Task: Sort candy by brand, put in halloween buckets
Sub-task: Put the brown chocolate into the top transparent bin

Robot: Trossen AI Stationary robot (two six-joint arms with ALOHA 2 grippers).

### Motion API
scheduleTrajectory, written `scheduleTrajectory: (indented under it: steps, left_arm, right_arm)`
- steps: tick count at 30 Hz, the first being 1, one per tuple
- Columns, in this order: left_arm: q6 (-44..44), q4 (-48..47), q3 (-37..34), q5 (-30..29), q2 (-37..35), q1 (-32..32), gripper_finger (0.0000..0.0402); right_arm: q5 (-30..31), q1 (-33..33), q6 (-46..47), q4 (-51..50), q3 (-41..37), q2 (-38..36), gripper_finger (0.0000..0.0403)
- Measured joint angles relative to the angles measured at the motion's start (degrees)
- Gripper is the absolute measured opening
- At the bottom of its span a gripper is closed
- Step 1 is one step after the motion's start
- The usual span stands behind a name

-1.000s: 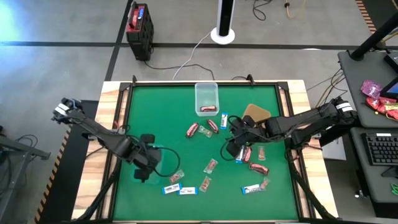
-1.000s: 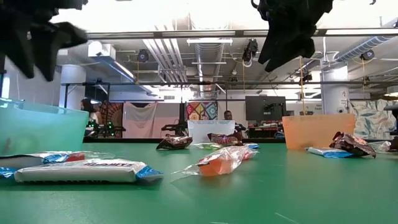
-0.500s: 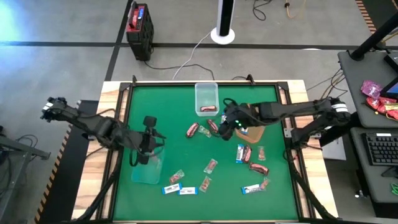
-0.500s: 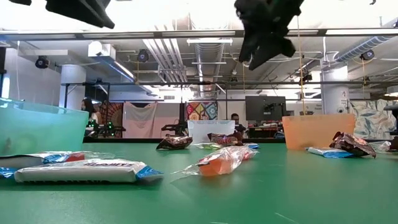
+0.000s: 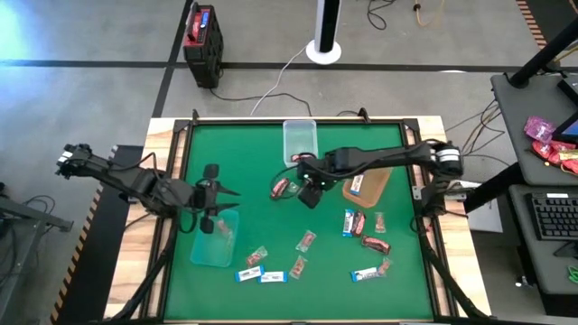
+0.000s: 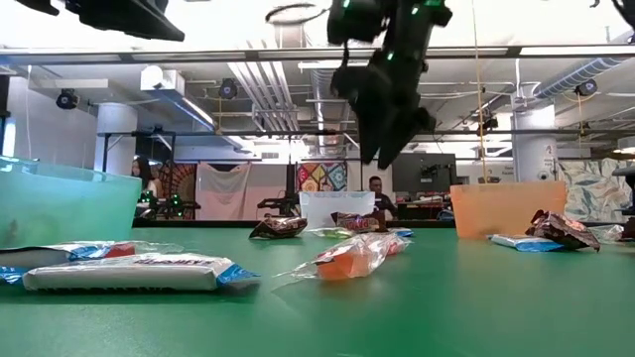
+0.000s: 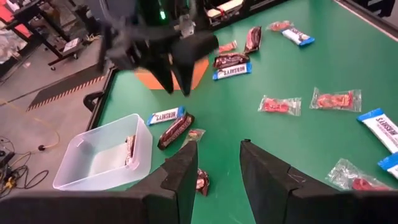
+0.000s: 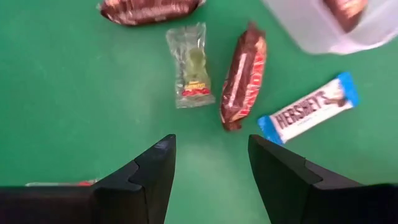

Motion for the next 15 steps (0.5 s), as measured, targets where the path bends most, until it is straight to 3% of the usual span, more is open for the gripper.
scheduleTrajectory:
  steps: [7,15]
  left_arm:
    - [0.0,0.0,0.0,0.0,-0.5,0.0,0.0105]
    - [0.0,0.0,0.0,0.0,-0.3,0.0,0.0105]
  right_arm:
    - [-0.4,-2.3,0.0,-0.4,0.4,5.9,0.0194]
    - [-0.3,-3.1,-1.8,0.1,0.3,7.7,0.0176]
